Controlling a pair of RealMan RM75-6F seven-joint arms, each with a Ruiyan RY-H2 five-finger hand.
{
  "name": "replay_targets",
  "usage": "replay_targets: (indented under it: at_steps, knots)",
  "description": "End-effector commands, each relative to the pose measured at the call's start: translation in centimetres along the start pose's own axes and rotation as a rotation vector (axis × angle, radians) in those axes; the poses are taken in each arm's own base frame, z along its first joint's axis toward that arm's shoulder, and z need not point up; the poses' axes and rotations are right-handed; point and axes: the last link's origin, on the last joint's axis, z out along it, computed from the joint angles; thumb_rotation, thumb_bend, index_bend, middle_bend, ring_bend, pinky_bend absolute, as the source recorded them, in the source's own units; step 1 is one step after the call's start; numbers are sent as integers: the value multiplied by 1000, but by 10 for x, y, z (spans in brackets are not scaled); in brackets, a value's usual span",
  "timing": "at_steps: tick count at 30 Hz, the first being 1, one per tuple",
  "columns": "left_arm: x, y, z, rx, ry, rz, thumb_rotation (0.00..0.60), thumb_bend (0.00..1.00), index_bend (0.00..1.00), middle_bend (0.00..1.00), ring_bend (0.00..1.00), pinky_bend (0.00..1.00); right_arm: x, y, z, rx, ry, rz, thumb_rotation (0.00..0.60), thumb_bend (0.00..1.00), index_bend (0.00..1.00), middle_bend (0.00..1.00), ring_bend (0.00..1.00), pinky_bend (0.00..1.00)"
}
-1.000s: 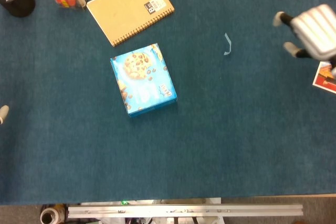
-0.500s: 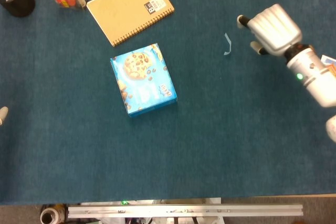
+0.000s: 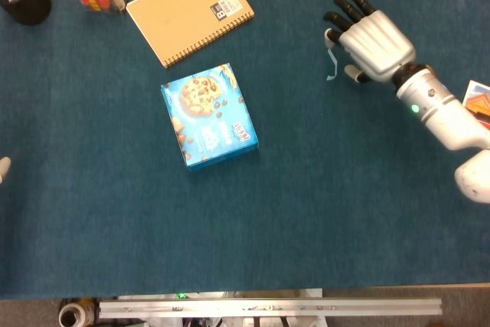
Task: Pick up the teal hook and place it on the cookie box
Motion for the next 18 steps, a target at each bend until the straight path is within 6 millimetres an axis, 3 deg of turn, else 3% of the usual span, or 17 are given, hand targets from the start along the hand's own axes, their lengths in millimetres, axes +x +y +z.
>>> replay_targets:
  at_steps: [1,18]
  knots:
    - [1,0,0,1,2,-1,600,213,0,48,83,66,-5,-5,5,38,21,-47,600,231,421,188,0,0]
    - [2,-1,-1,11,-6,7,600,213,0,47,83,67,-43,-1,6,72,2,-152,600,252,450,188,0,0]
